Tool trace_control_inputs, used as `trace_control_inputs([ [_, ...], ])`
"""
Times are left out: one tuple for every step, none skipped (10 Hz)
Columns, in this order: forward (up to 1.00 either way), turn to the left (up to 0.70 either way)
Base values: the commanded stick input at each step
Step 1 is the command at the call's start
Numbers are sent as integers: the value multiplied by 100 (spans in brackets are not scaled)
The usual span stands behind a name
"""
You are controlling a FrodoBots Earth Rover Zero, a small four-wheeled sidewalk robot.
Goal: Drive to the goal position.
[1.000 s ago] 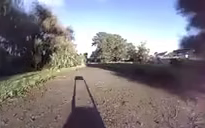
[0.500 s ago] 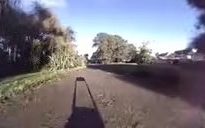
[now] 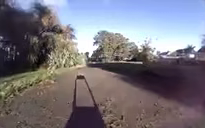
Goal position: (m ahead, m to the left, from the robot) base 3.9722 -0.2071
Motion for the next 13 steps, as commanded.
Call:
trace_control_inputs([
  [100, 0],
  [100, 0],
  [100, 0],
  [100, 0],
  [100, 0],
  [100, 0],
  [100, 0],
  [100, 0],
  [100, 0],
  [100, 0],
  [100, 0],
  [100, 0],
  [100, 0],
])
